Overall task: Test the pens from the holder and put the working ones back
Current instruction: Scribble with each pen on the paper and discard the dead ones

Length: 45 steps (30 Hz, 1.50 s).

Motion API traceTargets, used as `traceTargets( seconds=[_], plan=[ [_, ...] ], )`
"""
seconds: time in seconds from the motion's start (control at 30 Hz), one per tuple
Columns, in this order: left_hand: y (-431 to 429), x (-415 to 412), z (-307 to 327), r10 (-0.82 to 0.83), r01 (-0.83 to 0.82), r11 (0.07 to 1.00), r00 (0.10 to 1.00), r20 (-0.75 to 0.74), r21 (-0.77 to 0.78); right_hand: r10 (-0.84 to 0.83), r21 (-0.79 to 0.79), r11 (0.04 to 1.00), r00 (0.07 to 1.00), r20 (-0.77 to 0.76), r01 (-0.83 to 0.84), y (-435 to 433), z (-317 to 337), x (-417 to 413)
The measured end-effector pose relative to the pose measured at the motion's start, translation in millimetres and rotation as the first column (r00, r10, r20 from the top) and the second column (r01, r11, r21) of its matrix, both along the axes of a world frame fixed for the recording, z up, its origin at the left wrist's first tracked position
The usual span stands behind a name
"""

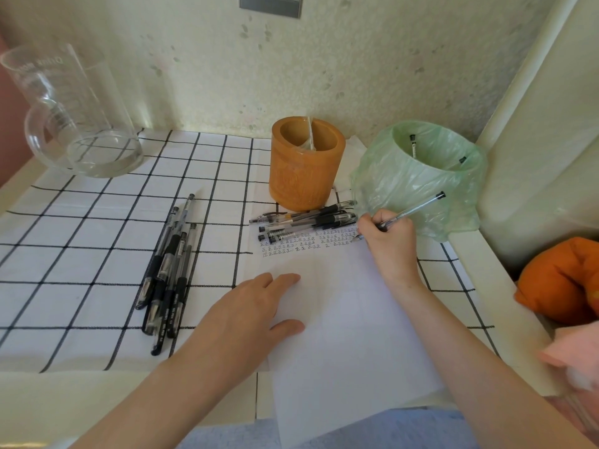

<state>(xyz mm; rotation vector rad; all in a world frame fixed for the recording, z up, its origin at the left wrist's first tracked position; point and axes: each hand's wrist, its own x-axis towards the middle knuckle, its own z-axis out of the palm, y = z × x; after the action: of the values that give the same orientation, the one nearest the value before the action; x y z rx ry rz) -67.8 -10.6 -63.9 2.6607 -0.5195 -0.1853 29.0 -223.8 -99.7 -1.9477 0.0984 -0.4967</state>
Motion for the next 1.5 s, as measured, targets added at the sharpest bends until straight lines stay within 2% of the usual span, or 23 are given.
traceTargets(
  seconds=[1.5],
  plan=[
    [-0.1,1.1,-3.0,-0.004,0.004,1.000,1.000,0.014,-0.009,0.020,-0.015,1.000,1.000,0.013,-0.020,4.0,5.9,-3.4]
  ],
)
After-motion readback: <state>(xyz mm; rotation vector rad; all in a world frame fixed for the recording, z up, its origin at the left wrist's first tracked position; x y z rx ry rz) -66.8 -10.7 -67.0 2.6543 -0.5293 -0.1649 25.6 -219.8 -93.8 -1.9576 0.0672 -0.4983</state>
